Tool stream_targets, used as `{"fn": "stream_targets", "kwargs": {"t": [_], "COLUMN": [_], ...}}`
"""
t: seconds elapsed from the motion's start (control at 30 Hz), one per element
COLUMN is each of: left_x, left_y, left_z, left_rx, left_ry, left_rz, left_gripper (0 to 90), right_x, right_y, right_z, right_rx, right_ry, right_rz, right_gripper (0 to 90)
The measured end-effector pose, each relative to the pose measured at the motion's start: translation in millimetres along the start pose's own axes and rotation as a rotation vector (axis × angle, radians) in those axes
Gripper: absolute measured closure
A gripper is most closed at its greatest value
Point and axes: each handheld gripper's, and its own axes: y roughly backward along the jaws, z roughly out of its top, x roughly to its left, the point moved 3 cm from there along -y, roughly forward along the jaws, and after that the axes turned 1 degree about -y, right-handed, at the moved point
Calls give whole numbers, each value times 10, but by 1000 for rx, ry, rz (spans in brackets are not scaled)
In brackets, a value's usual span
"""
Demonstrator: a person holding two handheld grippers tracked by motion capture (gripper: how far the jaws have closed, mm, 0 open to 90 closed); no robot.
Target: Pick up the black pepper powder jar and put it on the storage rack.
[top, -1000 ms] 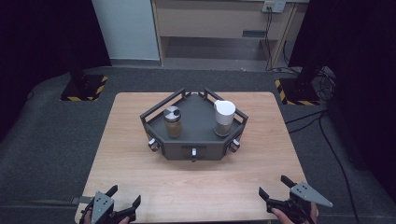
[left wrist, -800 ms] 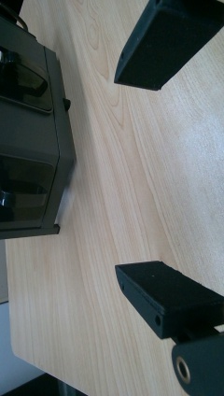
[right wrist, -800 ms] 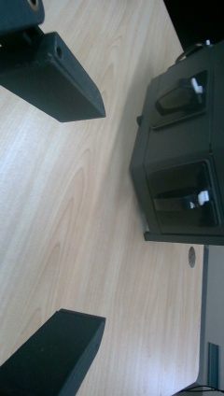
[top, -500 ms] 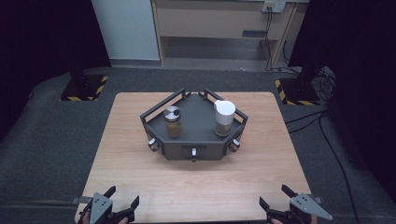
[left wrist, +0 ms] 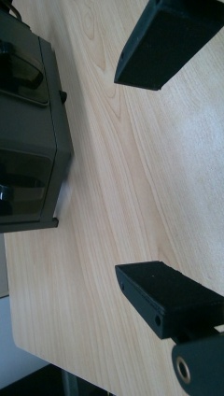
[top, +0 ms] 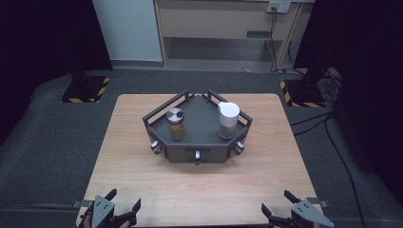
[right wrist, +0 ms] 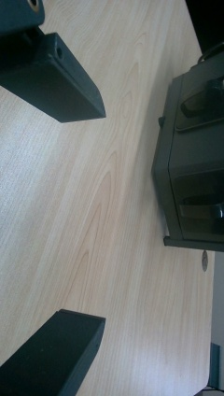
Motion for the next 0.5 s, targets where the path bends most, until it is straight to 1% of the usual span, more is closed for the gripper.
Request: {"fn": "stream_targets", "kwargs": {"t": [0.1,0.17,0.23,0.33,0.37,0.5], "left_x": [-15,-18,-14,-2,1,7], "left_y": [-8,-12,-14,-17,-19,-26], "left_z": [0,4,1,-3,-4,-2], "left_rx": [4,7,7,11,11,16], "left_ry": [-3,-7,-6,-6,-5,-7], "left_rz": [0,0,1,2,3,5], "left_gripper": [68,68,68,68,68,68], "right_x": [12,5,-3,-34,-45,-66], "right_y": [-9,-4,3,9,6,8], "right_z": [11,16,19,14,13,11], "right_rx": [6,8,11,7,8,5], "right_ry": [28,27,37,35,41,38], "right_rz": [-7,-15,-35,-55,-64,-69], "right_gripper": [29,28,29,29,30,29]}}
